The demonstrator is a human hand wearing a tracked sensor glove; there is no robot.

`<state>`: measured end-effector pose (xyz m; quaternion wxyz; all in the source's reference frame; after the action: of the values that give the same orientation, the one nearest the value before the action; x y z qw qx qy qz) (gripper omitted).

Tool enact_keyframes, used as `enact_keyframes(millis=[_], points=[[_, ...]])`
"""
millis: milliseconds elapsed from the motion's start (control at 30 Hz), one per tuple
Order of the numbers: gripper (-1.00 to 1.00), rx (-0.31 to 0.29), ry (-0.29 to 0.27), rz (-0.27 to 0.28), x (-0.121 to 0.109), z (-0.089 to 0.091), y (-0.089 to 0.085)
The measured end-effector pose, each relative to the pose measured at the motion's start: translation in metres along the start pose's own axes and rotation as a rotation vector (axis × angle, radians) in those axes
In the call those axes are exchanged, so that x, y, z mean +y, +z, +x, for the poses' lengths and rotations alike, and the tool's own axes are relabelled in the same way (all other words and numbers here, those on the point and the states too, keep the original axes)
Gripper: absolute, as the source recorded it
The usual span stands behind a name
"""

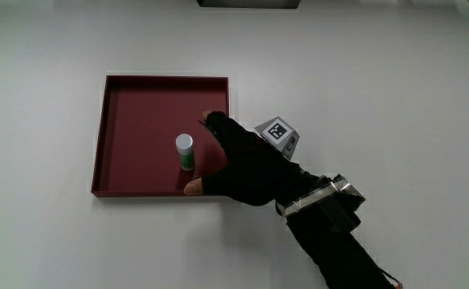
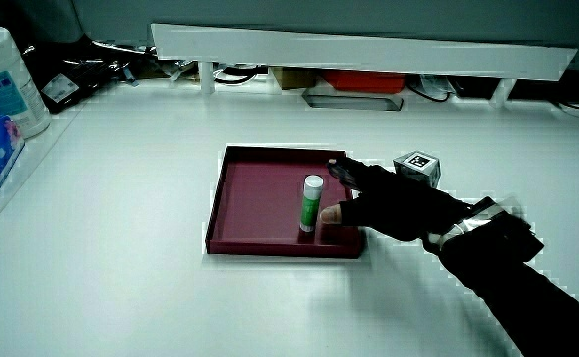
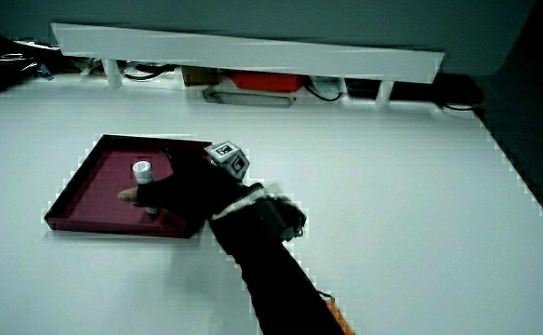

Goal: Pick glue stick

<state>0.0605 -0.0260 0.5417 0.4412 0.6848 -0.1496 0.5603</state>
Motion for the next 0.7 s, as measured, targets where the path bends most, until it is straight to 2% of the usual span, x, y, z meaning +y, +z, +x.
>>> enact_keyframes(millis=[200, 367, 400, 533, 667, 700], points=[[0.0, 0.026, 0.013, 0.011, 0.0077, 0.0085, -0.0081], [0.03, 0.039, 0.009, 0.027, 0.0081, 0.0086, -0.0101], [0.06, 0.028, 0.011, 0.04, 0.0074, 0.0087, -0.0098], [0.18, 0.062, 0.034, 0.079, 0.0051, 0.0078, -0.0093], [0.29, 0.068, 0.058, 0.142, 0.0041, 0.0087, -0.0088], [0.32, 0.064, 0.048, 0.161, 0.0023, 0.006, -0.009]])
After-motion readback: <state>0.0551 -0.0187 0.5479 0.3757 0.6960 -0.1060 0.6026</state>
